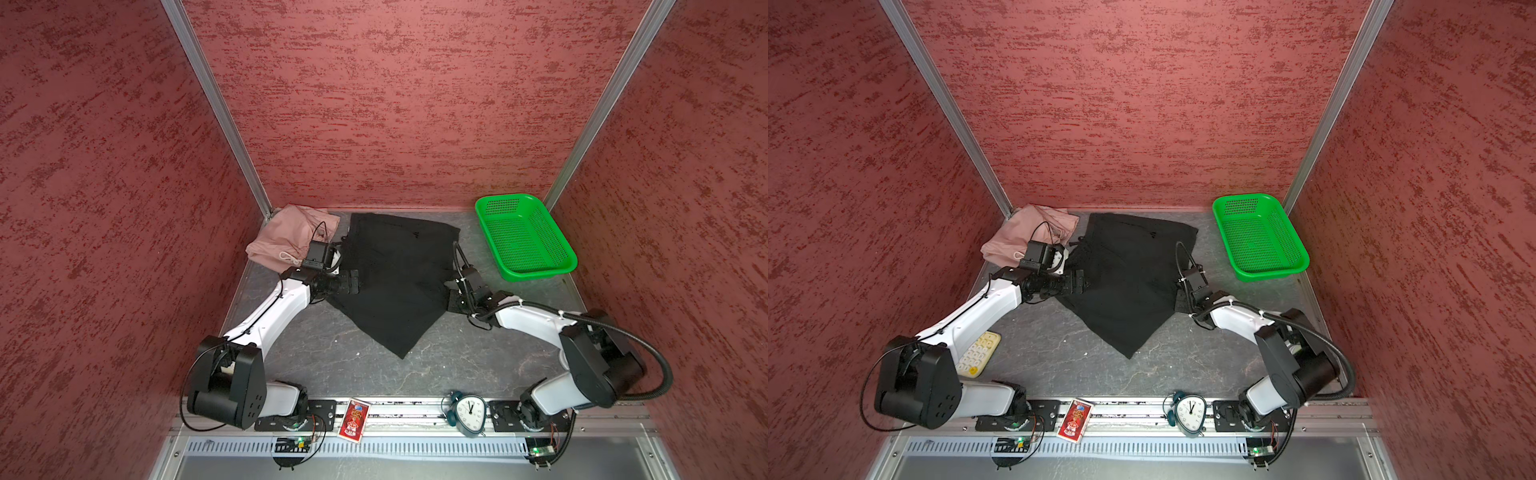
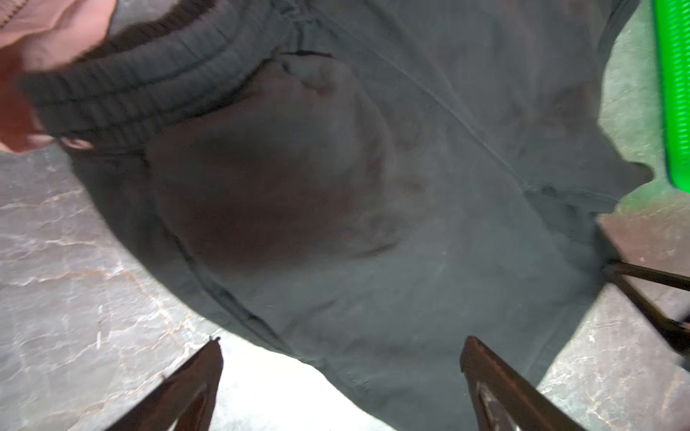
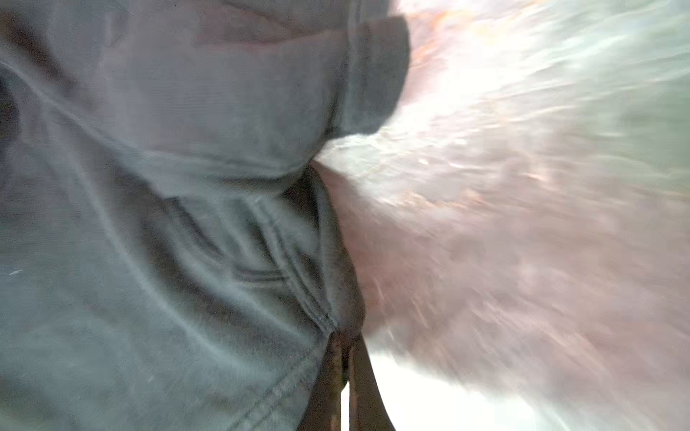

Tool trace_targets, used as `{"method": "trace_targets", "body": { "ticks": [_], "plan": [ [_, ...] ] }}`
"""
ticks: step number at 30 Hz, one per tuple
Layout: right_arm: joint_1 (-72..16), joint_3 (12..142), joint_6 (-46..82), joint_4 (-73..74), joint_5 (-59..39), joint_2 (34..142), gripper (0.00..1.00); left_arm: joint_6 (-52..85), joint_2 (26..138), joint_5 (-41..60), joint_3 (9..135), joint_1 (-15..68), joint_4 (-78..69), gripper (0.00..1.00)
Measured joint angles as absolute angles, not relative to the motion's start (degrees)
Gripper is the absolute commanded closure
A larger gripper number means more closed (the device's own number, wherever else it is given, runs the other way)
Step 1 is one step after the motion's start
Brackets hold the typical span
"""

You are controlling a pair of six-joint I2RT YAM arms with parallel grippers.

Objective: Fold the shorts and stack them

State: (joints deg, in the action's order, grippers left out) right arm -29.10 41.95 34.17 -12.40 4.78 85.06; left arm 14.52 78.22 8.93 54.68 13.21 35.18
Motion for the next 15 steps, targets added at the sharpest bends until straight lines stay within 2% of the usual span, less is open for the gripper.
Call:
{"method": "trace_targets", "body": {
  "ticks": [4,6,11,15],
  "plan": [
    [-26.4,40.8,33.7,-17.7,5.7,79.2,1.00,14.3,78.4,7.4,55.2,13.0,36.4,0.01],
    [-23.5,40.1,33.0,-19.0,5.7,77.7,0.67,14.2,78.7,7.3,55.2,12.5,36.7,0.01],
    [-21.5,40.6,27.4,-22.2,5.0,77.3,0.42,14.2,78.5,9.0,55.2,8.8,37.1,0.01],
    [-28.9,44.2,20.0,-23.6,2.5,75.2,0.37,14.2,75.7,10.7,55.5,5.3,37.8,0.01]
  ]
}}
